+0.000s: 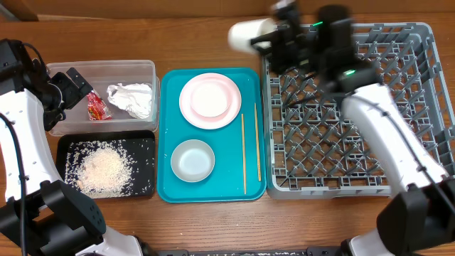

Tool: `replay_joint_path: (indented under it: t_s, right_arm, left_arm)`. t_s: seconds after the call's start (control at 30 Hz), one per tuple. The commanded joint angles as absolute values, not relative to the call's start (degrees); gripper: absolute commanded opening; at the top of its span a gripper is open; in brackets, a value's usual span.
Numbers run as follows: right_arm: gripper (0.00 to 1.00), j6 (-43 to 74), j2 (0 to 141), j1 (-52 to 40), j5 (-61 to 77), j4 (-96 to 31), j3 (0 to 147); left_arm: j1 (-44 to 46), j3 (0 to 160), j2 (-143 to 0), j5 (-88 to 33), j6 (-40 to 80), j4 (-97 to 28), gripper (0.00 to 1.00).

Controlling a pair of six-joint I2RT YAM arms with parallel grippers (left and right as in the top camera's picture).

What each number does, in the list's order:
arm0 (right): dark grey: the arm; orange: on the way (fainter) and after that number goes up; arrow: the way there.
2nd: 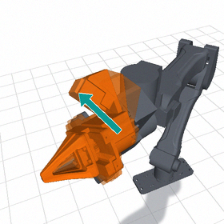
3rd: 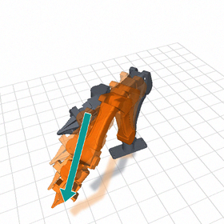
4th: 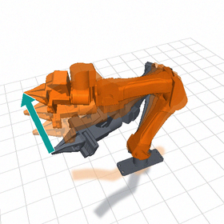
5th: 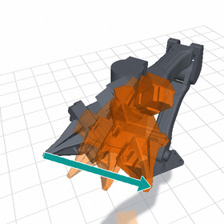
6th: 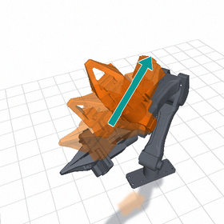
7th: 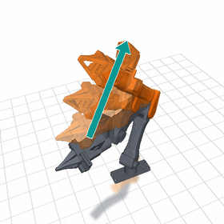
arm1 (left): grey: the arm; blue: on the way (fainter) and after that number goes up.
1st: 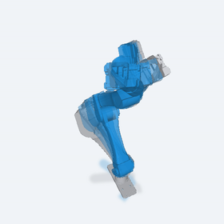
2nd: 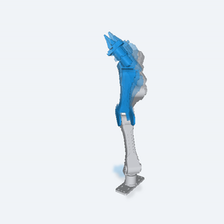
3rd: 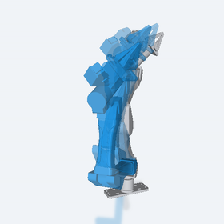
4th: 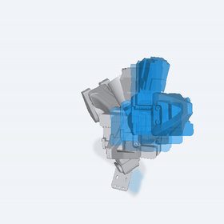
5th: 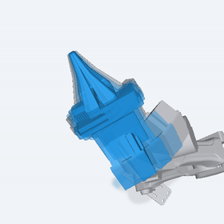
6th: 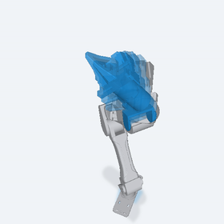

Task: Sort waste into correct bins and load items into the dishwasher
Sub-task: 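Carry the cup to the rack's back corner and set it down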

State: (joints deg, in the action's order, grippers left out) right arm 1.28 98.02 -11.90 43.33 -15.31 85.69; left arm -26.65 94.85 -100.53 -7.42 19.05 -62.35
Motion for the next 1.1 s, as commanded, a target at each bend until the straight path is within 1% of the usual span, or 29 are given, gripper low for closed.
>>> replay_joint_path:
  t_s: [0.0, 0.07, 0.17, 0.5, 0.77, 1.07]
  right_arm:
    - [0.04, -2.2, 101.1, -5.3, 65.8, -11.7, 86.0]
    - [0.04, -3.4, 103.3, -2.4, 72.6, -8.4, 86.0]
    - [0.04, -3.5, 106.8, 0.8, 76.3, -4.7, 86.0]
    - [0.04, -3.5, 119.0, 3.9, 76.8, 4.9, 86.0]
    - [0.04, -3.5, 125.3, 4.2, 75.7, 7.6, 86.0]
    - [0.04, -3.0, 126.9, 5.8, 75.5, 7.0, 85.9]
  left_arm:
    - [-26.5, 94.8, -98.8, -6.9, 17.8, -62.3, 1.0]
    - [-26.5, 94.8, -98.8, -6.9, 17.8, -62.3, 1.0]
    - [-26.5, 94.8, -98.8, -6.9, 17.8, -62.3, 1.0]
    - [-26.5, 94.8, -98.8, -6.9, 17.8, -62.3, 1.0]
    - [-26.5, 94.8, -98.8, -6.9, 17.8, -62.3, 1.0]
    - [-26.5, 94.8, -98.8, -6.9, 17.8, -62.3, 1.0]
